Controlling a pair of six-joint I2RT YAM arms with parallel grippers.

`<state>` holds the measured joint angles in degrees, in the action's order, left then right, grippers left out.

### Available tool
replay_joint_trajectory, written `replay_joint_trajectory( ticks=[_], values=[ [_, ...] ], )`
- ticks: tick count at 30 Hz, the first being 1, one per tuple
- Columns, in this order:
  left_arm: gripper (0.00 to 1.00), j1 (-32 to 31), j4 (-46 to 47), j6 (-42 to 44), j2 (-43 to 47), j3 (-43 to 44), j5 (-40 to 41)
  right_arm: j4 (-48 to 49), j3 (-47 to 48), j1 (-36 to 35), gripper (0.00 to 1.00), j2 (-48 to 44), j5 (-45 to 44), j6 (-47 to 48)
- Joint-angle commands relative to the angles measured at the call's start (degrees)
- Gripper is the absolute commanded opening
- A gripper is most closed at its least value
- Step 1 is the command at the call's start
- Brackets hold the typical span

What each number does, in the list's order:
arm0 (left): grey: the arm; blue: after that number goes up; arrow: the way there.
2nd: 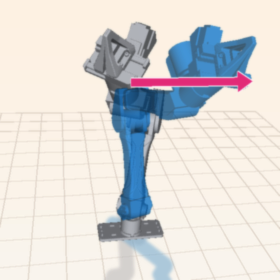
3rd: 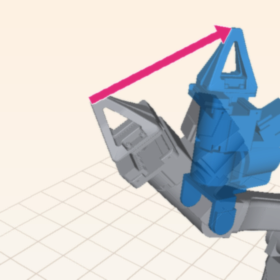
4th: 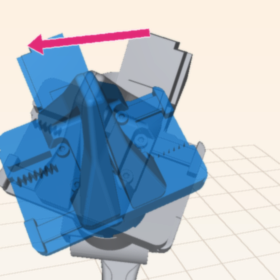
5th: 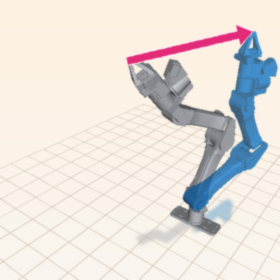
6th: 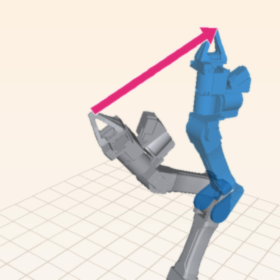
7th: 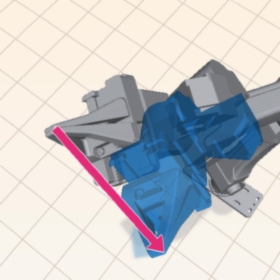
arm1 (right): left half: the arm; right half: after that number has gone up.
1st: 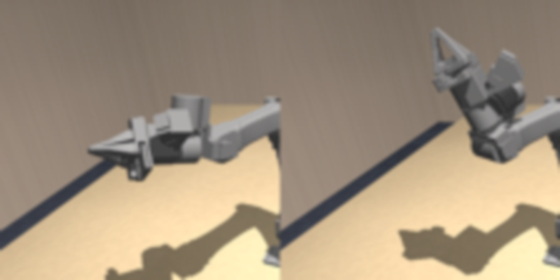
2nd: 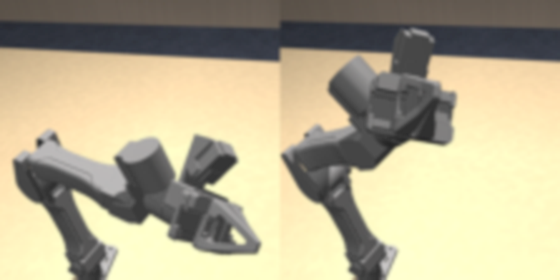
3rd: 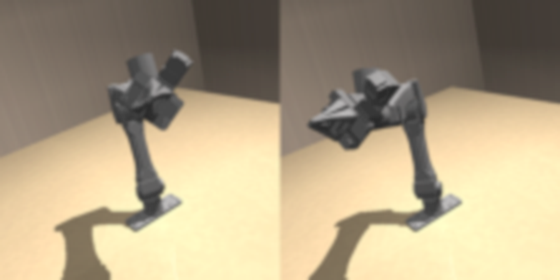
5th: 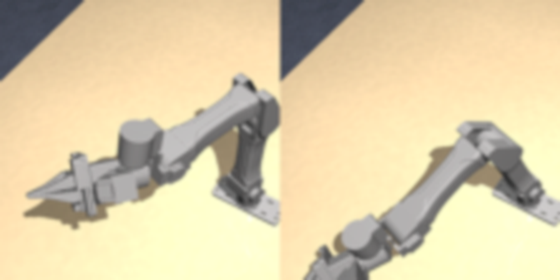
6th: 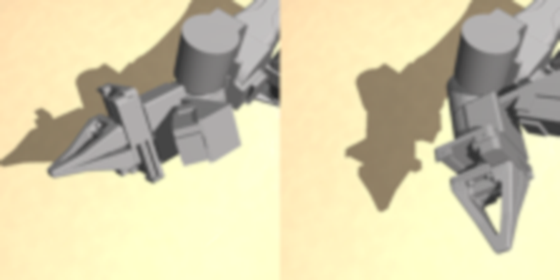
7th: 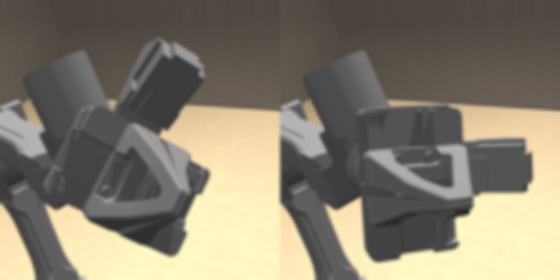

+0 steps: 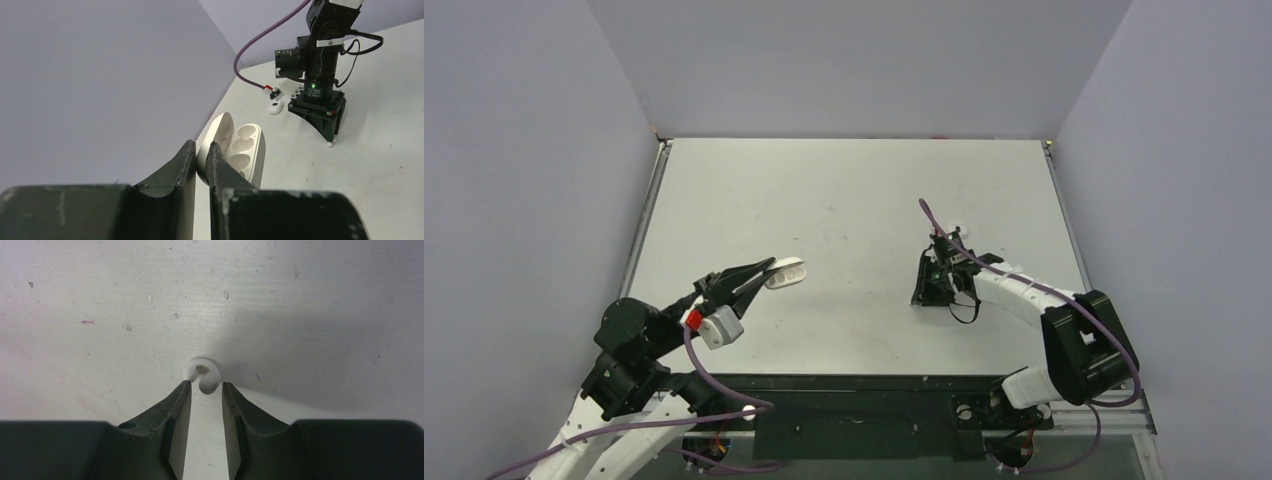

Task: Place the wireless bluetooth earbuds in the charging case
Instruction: Pick up the earbud from the center of the board.

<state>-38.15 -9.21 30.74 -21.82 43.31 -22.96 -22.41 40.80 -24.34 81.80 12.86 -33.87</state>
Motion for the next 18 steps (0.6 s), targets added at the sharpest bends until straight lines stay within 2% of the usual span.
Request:
replay_joint_trajectory(
  ticks=[1,14,18],
  values=[
    [0.0,-0.2,2.1,0.4,-0.2,1.1,-0.4,-1.4,1.4,1.1,0.27,-3.4,-1.5,0.6],
    [0.0,-0.2,2.1,0.2,-0.4,1.6,-0.2,-0.6,4.3,1.5,0.23,3.3,0.8,3.0],
    [0.0,-0.2,2.0,0.2,-0.5,1.9,0.2,-0.6,2.5,1.3,0.23,2.4,0.9,3.0]
  ],
)
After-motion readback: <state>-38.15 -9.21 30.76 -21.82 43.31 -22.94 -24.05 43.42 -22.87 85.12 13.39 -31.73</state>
